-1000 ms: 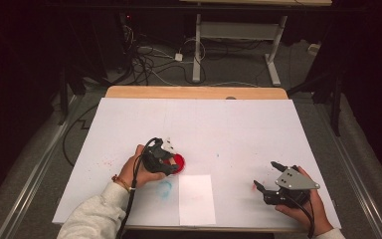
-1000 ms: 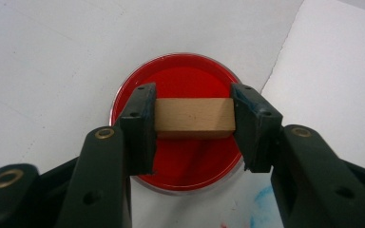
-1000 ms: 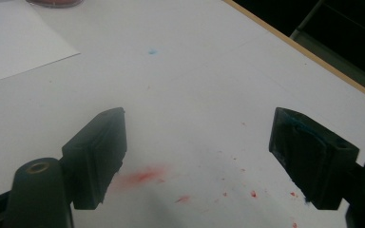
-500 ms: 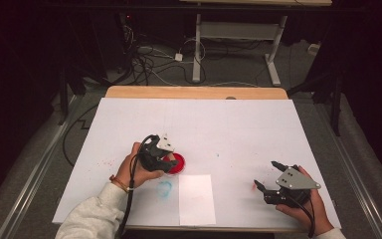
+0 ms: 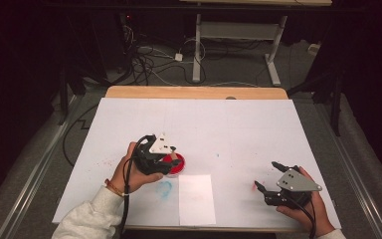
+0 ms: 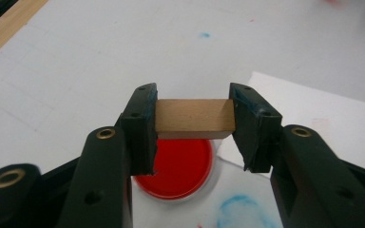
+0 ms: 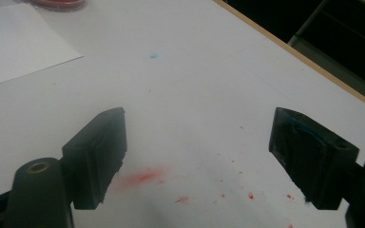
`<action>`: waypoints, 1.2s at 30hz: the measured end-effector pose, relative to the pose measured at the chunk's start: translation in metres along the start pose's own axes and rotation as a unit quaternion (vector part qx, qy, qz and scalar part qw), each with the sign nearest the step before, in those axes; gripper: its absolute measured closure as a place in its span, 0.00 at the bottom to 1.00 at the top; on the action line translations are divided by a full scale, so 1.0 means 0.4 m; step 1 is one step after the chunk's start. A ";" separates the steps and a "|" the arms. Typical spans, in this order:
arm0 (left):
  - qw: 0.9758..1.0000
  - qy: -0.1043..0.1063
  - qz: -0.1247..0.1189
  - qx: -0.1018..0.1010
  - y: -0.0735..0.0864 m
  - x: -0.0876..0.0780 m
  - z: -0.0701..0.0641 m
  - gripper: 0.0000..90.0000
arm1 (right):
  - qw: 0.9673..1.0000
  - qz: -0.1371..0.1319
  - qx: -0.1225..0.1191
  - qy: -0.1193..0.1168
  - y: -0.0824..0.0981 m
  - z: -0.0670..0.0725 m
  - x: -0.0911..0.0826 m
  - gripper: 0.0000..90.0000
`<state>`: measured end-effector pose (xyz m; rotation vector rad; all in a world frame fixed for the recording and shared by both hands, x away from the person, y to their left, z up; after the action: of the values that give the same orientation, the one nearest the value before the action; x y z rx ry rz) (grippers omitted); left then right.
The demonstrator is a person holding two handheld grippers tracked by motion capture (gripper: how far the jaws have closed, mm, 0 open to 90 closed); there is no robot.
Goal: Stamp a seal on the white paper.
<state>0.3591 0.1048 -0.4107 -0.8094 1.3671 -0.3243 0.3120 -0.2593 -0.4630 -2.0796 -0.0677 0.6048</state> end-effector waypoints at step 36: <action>0.988 0.097 0.077 0.089 0.003 0.135 -0.197 0.60 | 1.000 0.003 -0.006 -0.005 0.002 0.006 0.001 0.23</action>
<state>0.2955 0.0455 -0.4505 -0.5320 1.5486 -0.4053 0.3112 -0.2580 -0.4649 -2.0891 -0.0706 0.6193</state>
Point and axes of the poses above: each handheld gripper's, and its own axes: x roughly forward along the jaws, y roughly out of its underside, z roughly to its left, the point moved 3 cm from there along x, roughly forward along the jaws, and after that the axes turned 13 degrees about y, right-handed, at the moved point
